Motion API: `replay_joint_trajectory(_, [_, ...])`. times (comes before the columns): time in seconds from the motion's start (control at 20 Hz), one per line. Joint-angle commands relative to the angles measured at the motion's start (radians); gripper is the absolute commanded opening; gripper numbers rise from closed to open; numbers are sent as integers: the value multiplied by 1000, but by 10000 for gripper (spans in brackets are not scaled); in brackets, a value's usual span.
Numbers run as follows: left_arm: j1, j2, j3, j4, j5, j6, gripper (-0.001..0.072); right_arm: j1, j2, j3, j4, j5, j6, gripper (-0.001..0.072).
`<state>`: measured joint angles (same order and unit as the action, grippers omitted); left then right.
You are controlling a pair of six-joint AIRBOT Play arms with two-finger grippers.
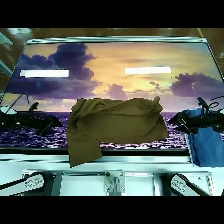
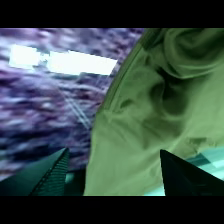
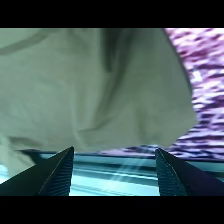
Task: Fold the shirts.
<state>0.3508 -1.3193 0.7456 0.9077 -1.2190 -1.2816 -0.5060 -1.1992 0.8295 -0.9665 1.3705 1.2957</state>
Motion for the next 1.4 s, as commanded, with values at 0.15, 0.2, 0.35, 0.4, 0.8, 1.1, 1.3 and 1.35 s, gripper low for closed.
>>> replay_joint_trajectory(0.15, [-100, -51, -51, -46, 150, 18, 660, -14, 4, -34, 91, -9, -16, 623])
replay_joint_trajectory(0.2, [-115, -64, -51, -46, 158, 18, 660, -14, 4, -34, 99, -10, -16, 623])
replay_joint_trajectory(0.35, [-151, -96, -50, -72, 196, 17, 624, -14, 4, -34, 103, -11, -14, 623])
replay_joint_trajectory(0.4, [-157, -101, -50, -87, 205, 17, 377, -14, 4, -34, 103, -10, -13, 623])
replay_joint_trajectory(0.8, [-158, -96, -47, -97, 128, 85, 48, -16, 4, -34, -95, 22, 14, 625])
replay_joint_trajectory(1.1, [-158, -30, -47, -97, 107, 96, 48, -16, -2, -78, -166, -93, 118, 625])
replay_joint_trajectory(1.3, [-158, 19, -47, -98, 108, 95, 48, 0, -9, -181, -99, -232, 124, 624])
replay_joint_trajectory(1.35, [-158, 25, -47, -98, 108, 95, 48, 17, -9, -200, -92, -270, 126, 623])
